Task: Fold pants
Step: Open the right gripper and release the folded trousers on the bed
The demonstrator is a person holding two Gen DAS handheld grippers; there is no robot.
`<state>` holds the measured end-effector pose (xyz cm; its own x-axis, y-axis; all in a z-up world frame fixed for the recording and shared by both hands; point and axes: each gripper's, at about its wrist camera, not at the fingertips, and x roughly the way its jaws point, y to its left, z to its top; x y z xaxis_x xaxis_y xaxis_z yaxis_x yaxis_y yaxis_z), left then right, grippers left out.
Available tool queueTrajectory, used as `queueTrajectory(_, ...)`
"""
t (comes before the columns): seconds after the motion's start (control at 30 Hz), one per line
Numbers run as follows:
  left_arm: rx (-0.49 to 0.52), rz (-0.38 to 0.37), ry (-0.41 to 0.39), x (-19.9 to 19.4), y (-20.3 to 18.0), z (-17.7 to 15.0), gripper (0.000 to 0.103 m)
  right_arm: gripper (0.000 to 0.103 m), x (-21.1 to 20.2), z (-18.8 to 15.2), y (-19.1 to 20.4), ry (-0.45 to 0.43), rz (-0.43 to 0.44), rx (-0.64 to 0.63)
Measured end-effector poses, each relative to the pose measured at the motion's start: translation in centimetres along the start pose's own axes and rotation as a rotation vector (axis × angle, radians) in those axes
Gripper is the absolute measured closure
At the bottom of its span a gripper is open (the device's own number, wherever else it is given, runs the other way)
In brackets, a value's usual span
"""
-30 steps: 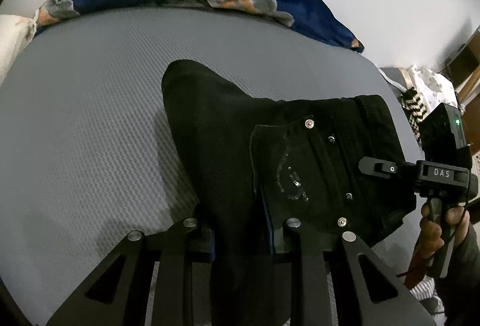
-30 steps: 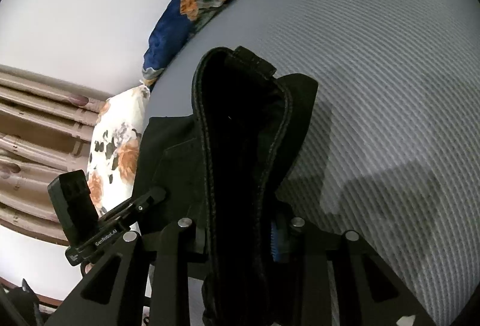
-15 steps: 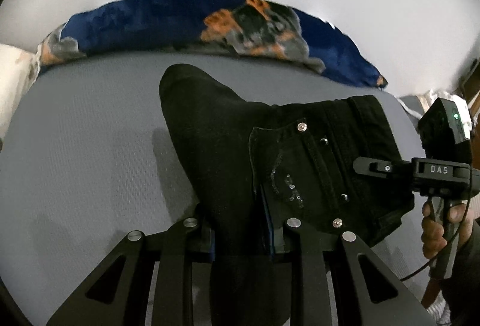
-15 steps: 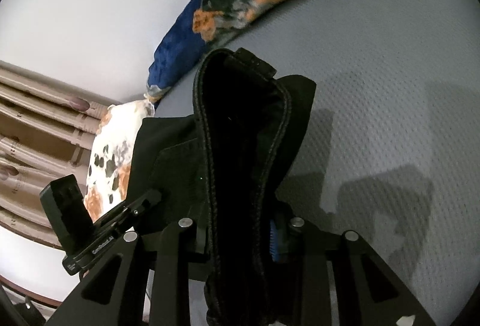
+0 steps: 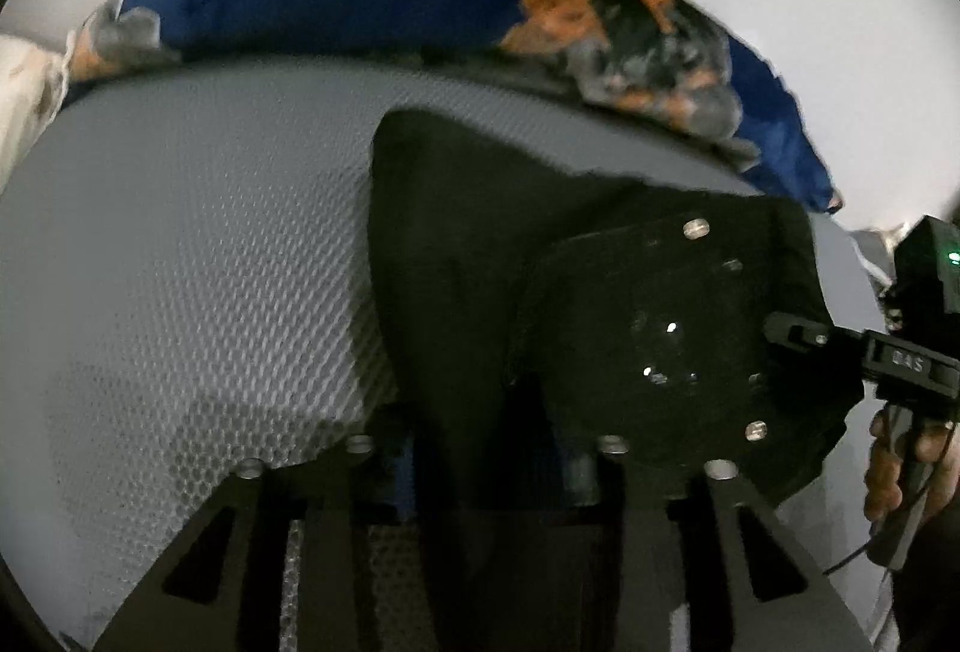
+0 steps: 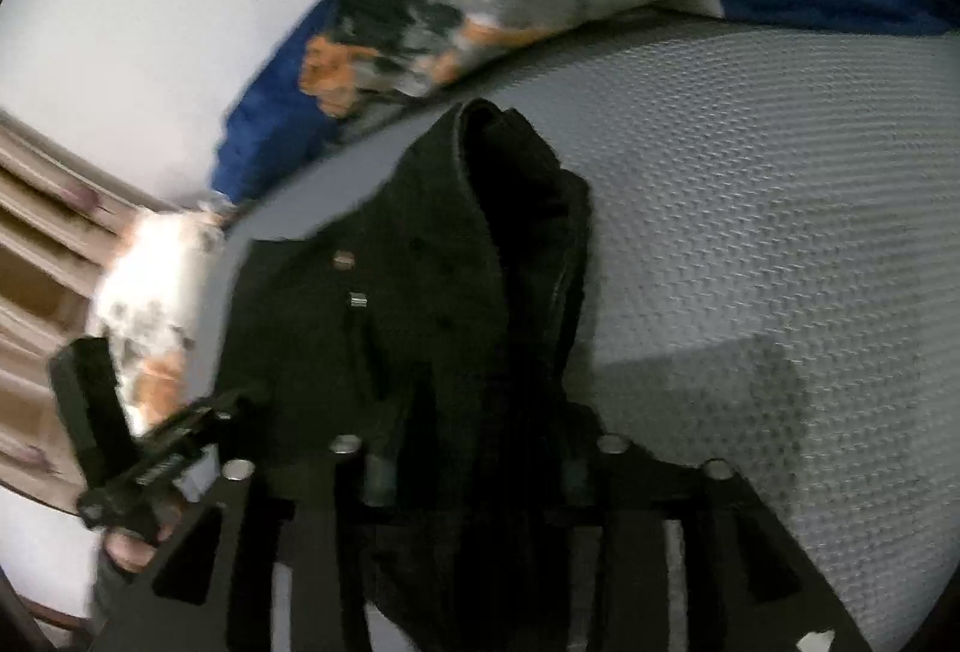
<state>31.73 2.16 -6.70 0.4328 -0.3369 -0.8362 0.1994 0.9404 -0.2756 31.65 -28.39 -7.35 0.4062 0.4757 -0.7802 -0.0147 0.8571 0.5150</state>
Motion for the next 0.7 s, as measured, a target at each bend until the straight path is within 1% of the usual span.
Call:
queueTrajectory(0.07,-0.009,0.007,-0.018,0.2,0.4,-0.6,0.049,0.057,0.0,-0.7,0.2,-0.017,-0.036,-0.044)
queueTrajectory(0.13,-0.025,0.022,-0.026,0.0,0.5,-1.0,0.042,0.053,-0.2,-1.2,0.4,-0.024,-0.06,-0.061)
queueTrajectory(0.17,-0.027,0.033,-0.028,-0.2,0.5,-1.2,0.04,0.053,-0.4,-1.5,0.5,-0.026,-0.072,-0.071)
queueTrajectory(0.2,-0.021,0.046,-0.033,-0.5,0.4,-1.5,0.04,0.051,-0.7,-2.0,0.7,-0.032,-0.087,-0.084)
queueTrajectory(0.23,-0.014,0.066,-0.039,-0.8,0.2,-1.7,0.039,0.046,-1.0,-2.3,0.7,-0.035,-0.101,-0.092)
queueTrajectory(0.27,-0.007,0.092,-0.042,-1.1,0.0,-1.9,0.037,0.045,-1.4,-2.6,0.9,-0.039,-0.124,-0.101)
queueTrajectory(0.33,0.012,0.158,-0.052,-2.1,-0.5,-2.9,0.035,0.044,-2.3,-3.3,1.2,-0.066,-0.171,-0.126)
queueTrajectory(0.37,0.019,0.176,-0.055,-2.5,-0.7,-3.2,0.035,0.043,-3.0,-3.8,1.6,-0.086,-0.2,-0.135)
queueTrajectory(0.47,0.048,0.244,-0.059,-3.8,-1.7,-4.6,0.035,0.043,-4.7,-5.0,2.2,-0.136,-0.217,-0.133)
queueTrajectory(0.53,0.061,0.266,-0.062,-4.7,-2.4,-5.7,0.034,0.041,-5.7,-5.9,2.6,-0.167,-0.227,-0.126)
queueTrajectory(0.63,0.08,0.297,-0.071,-6.1,-3.3,-7.3,0.033,0.04,-6.6,-7.8,3.9,-0.204,-0.28,-0.151)
queueTrajectory(0.67,0.086,0.306,-0.081,-6.6,-3.6,-7.8,0.033,0.039,-6.8,-8.6,4.5,-0.21,-0.288,-0.17)
queueTrajectory(0.7,0.094,0.322,-0.091,-7.1,-3.9,-8.3,0.033,0.035,-7.0,-9.2,4.9,-0.213,-0.295,-0.184)
